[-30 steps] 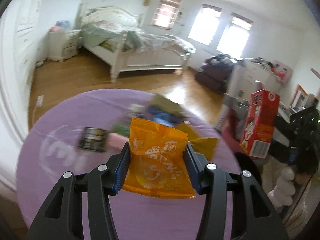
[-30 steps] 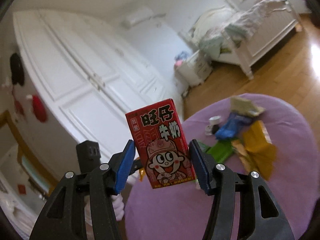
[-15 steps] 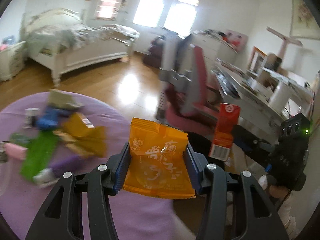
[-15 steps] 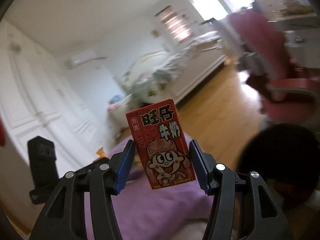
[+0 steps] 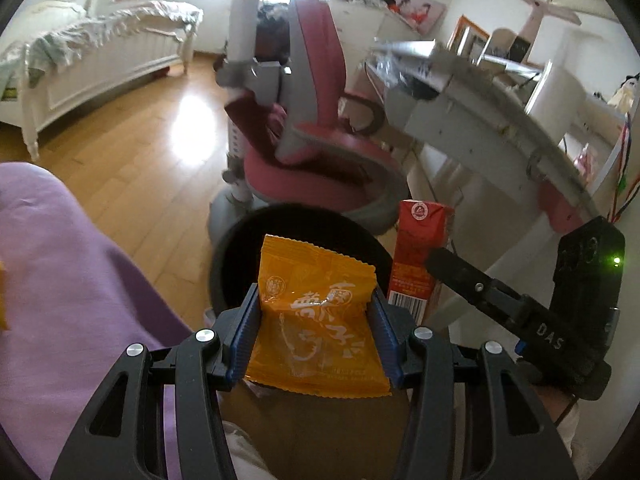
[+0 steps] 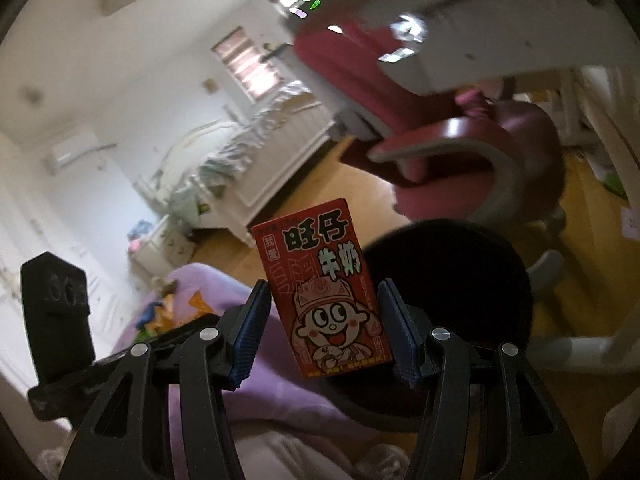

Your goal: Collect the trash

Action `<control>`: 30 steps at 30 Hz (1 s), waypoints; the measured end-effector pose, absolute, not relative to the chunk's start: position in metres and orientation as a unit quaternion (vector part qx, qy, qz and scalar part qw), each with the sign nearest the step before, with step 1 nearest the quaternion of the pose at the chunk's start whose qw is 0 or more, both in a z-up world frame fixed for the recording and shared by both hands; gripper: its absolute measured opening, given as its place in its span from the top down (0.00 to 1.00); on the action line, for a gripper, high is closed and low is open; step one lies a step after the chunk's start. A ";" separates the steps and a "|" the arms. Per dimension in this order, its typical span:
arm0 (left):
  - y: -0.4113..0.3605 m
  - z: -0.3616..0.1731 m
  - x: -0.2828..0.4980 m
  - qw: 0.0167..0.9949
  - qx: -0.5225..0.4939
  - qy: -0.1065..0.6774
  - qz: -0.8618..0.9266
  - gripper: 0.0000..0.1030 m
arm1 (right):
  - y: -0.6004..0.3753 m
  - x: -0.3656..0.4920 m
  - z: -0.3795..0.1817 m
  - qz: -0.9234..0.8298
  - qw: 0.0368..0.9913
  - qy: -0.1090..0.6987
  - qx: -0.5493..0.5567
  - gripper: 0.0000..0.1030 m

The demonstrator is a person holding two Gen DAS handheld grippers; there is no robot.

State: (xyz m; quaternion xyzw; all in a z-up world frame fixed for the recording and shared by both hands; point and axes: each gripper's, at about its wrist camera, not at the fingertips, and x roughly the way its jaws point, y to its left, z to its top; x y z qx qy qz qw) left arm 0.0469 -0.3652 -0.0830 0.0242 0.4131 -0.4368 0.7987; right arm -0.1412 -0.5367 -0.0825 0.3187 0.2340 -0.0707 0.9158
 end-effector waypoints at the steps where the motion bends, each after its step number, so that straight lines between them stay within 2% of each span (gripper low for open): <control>1: -0.369 -0.087 0.048 0.796 0.026 0.417 -0.438 0.50 | -0.539 -0.140 -0.086 -0.074 0.914 0.236 0.320 0.45; 4: -0.379 -0.094 0.051 0.791 0.030 0.423 -0.441 0.48 | -0.544 -0.143 -0.095 -0.086 0.911 0.242 0.323 0.45; 6: -0.385 -0.097 0.052 0.793 0.036 0.427 -0.433 0.37 | -0.549 -0.141 -0.099 -0.095 0.908 0.248 0.325 0.45; 8: -0.385 -0.098 0.053 0.799 0.036 0.425 -0.423 0.15 | -0.552 -0.137 -0.099 -0.106 0.902 0.258 0.329 0.42; 9: -0.383 -0.096 0.052 0.803 0.033 0.421 -0.420 0.13 | -0.554 -0.135 -0.102 -0.109 0.899 0.262 0.334 0.40; 10: -0.380 -0.094 0.051 0.806 0.032 0.416 -0.420 0.12 | -0.554 -0.135 -0.104 -0.110 0.896 0.264 0.340 0.36; 11: -0.378 -0.091 0.050 0.807 0.033 0.413 -0.421 0.12 | -0.553 -0.133 -0.104 -0.112 0.895 0.264 0.342 0.26; 13: -0.373 -0.085 0.048 0.813 0.043 0.406 -0.416 0.12 | -0.550 -0.133 -0.104 -0.114 0.895 0.259 0.346 0.21; 17: -0.347 -0.066 0.044 0.830 0.043 0.385 -0.402 0.10 | -0.541 -0.127 -0.095 -0.104 0.898 0.250 0.346 0.21; 22: -0.289 -0.043 0.047 0.858 0.010 0.363 -0.364 0.10 | -0.512 -0.103 -0.055 -0.042 0.922 0.225 0.314 0.21; 30: -0.139 -0.029 0.085 0.906 -0.072 0.352 -0.224 0.10 | -0.419 -0.013 0.009 0.097 0.945 0.220 0.223 0.22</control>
